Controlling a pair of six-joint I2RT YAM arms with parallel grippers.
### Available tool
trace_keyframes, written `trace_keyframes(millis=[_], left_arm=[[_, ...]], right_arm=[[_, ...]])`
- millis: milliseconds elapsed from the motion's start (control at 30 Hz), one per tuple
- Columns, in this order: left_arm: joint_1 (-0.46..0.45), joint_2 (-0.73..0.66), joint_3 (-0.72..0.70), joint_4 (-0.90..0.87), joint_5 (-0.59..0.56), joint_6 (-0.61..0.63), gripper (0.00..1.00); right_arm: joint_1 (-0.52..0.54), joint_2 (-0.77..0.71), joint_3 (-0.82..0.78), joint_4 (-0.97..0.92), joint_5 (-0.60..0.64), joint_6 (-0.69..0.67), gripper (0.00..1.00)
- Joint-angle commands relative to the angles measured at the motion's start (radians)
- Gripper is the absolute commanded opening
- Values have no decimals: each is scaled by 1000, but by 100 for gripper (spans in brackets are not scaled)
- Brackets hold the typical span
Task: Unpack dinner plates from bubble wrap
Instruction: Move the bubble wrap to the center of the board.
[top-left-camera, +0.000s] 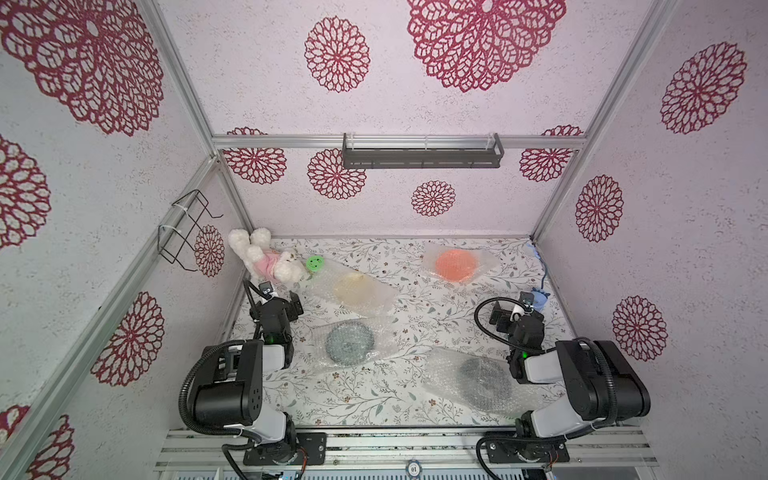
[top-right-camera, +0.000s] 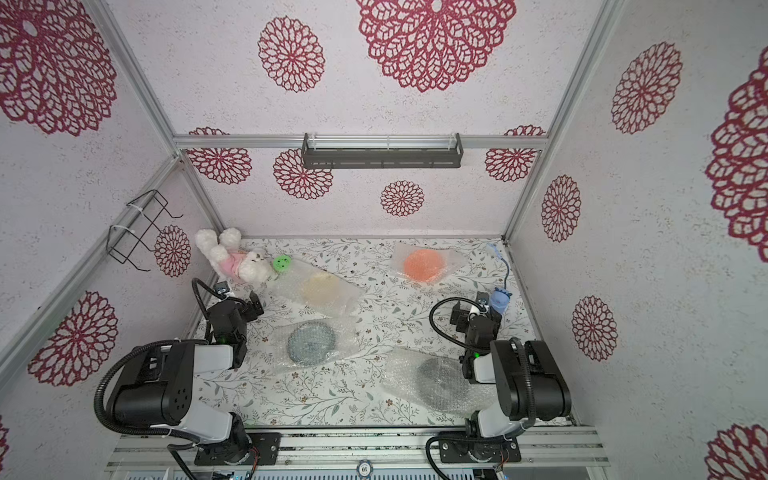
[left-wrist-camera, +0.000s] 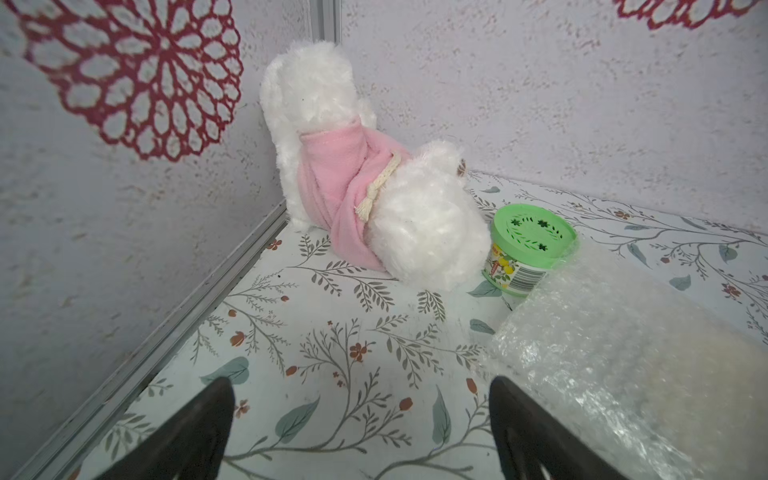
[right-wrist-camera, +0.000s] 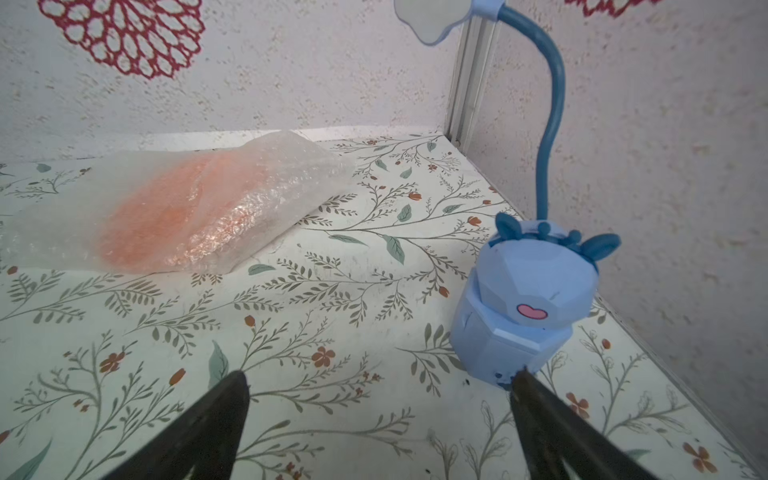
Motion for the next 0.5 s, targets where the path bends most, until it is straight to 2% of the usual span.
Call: trace_keyframes(millis=[0, 467], left_arm=[[4, -8, 20, 1, 5, 6, 97], [5, -9, 18, 4, 4, 9, 97]], right_arm=[[1, -6, 15, 36, 13, -16, 99], [8, -4, 11, 45, 24, -20, 99]])
